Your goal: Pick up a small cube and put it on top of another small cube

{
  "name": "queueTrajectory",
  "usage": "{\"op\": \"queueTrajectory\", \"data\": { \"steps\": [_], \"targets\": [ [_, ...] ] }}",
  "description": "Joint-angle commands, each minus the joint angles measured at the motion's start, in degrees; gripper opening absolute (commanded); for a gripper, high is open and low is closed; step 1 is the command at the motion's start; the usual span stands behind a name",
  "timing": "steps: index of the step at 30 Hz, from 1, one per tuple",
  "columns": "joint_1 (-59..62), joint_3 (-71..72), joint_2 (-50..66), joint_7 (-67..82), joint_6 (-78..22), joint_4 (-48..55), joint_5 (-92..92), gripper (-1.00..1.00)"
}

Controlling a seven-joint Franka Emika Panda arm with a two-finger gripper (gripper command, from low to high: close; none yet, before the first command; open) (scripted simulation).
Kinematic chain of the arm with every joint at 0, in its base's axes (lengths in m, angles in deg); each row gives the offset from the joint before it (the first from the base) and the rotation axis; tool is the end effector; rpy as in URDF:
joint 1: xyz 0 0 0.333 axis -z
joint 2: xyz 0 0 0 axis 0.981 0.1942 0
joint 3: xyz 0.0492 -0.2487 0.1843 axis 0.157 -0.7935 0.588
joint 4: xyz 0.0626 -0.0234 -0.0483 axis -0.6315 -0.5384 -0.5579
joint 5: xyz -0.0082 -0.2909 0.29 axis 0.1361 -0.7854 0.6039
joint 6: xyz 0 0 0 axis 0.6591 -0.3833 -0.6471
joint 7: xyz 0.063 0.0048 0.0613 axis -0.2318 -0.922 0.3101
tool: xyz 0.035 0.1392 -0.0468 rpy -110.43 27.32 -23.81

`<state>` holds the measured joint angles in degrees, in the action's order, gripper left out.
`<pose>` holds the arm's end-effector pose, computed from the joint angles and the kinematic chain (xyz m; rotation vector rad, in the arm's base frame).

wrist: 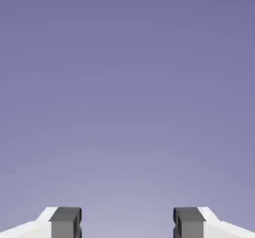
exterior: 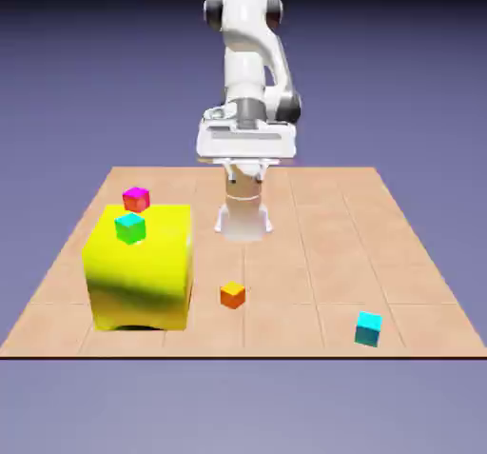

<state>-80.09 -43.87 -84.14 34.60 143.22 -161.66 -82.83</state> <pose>0.4414 0.0097 0.3961 -2.5696 0.9084 -0.9724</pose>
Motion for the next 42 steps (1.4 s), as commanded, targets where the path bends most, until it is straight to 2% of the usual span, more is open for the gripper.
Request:
{"op": "queueTrajectory", "data": {
  "steps": [1, 21, 27, 28, 34, 42],
  "targets": [
    [-0.5, -0.22, 2.08, 0.9, -2.01, 0.77, -1.27, 0.0],
    [-10.3, -4.51, 42.92, 18.53, -41.44, 15.82, -26.12, 0.0],
    [-9.62, -7.39, 52.14, 14.63, -31.39, 14.94, -31.32, 0.0],
    [-9.62, -7.39, 52.14, 14.63, -31.39, 14.94, -31.32, -1.0],
    [-10.98, -4.12, 43.44, 19.07, -41.92, 16.97, -26.33, -1.0],
    [-20.88, 1.37, 50.85, 26.84, -48.93, 33.58, -29.2, -1.0]
  ]
}}
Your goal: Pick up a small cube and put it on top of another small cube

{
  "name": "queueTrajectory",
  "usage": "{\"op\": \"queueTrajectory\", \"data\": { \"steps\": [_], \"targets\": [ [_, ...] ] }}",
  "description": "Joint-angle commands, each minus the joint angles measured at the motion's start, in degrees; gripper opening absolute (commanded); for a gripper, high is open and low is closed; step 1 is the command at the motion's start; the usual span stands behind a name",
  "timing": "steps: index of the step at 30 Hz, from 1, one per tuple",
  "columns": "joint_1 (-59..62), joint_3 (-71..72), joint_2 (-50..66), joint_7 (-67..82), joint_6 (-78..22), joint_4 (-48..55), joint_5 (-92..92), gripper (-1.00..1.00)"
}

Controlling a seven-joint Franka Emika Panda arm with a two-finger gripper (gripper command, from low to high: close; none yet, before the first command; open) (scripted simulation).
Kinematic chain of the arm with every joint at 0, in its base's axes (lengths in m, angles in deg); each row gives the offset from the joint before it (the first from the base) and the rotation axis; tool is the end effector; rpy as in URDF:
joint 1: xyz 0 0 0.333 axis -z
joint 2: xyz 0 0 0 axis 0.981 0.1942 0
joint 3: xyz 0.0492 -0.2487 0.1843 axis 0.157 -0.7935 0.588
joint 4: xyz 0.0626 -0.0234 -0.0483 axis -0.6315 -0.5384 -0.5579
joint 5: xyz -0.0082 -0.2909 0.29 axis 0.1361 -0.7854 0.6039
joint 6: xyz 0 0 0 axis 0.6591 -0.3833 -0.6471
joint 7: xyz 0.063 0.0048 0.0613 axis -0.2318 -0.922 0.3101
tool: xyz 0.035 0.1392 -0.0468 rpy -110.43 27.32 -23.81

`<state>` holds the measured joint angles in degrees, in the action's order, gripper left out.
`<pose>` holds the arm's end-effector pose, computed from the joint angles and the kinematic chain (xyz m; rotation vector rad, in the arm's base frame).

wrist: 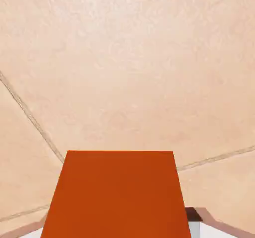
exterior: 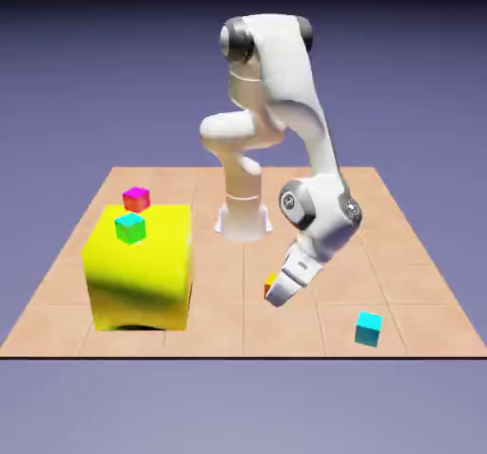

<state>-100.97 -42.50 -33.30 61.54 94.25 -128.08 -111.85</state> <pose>0.4767 0.1617 0.1354 2.5355 0.7069 -0.3681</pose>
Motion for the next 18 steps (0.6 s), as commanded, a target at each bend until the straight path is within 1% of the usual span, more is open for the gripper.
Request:
{"op": "queueTrajectory", "data": {
  "steps": [1, 9, 11, 14, 15, 16, 18],
  "targets": [
    [-1.24, 0.68, 0.93, 0.88, -0.84, 2.08, -0.54, -1.0],
    [-11.14, 6.18, 8.34, 8.66, -7.86, 18.7, -3.42, -1.0],
    [-11.4, 6.33, 8.54, 8.86, -8.04, 19.14, -3.49, -1.0],
    [-10.29, 4.31, 13.66, 6.35, -0.76, 16.96, -6.72, -1.0],
    [-10.29, 4.31, 13.67, 6.35, -0.75, 16.96, -6.73, 1.0],
    [-10.29, 4.31, 13.67, 6.35, -0.75, 16.96, -6.73, 1.0],
    [-11.05, 5.69, 10.16, 8.07, -5.73, 18.45, -4.52, 1.0]
  ]
}}
